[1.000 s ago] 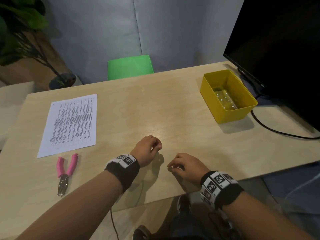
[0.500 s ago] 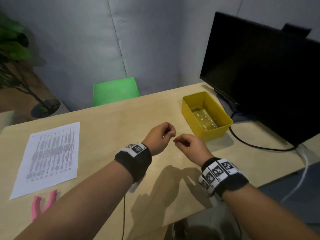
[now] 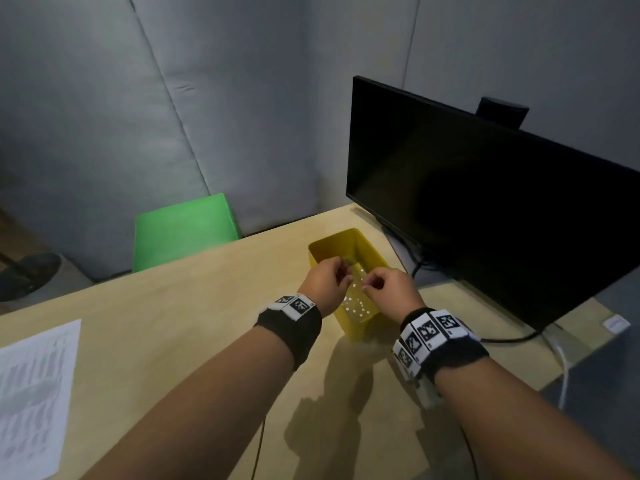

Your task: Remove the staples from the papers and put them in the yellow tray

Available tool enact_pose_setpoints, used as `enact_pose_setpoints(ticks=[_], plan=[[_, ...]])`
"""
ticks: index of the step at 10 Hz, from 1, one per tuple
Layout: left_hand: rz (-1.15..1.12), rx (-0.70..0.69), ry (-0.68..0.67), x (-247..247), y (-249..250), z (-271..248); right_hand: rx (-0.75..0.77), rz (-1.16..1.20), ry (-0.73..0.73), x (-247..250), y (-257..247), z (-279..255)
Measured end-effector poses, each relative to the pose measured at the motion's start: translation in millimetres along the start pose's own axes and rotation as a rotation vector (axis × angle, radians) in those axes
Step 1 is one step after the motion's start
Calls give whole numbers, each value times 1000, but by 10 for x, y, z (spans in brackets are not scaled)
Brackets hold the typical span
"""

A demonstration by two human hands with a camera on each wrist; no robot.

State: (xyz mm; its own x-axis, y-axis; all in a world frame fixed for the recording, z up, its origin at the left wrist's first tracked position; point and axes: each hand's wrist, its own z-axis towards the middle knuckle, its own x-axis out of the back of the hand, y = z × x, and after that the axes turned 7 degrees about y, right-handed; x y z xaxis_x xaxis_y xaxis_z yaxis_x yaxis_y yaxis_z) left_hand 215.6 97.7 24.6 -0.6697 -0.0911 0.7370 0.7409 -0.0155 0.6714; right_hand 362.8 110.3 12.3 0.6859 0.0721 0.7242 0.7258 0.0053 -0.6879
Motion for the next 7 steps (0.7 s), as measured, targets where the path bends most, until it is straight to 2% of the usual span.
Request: enact_pose_setpoints(ticks=[3,5,6,7], plan=[[141,121,-113,-238,-41,318,-46,-116,-70,43,162,234],[227,114,-112,-233,-88,352,-46,-99,-92,66,240,278],[382,30,-78,-221,-123,338,-30,-125,-101,68,227,269],[394,-20,-19,-156,-175,333,0,-198,-112,83,163,245]])
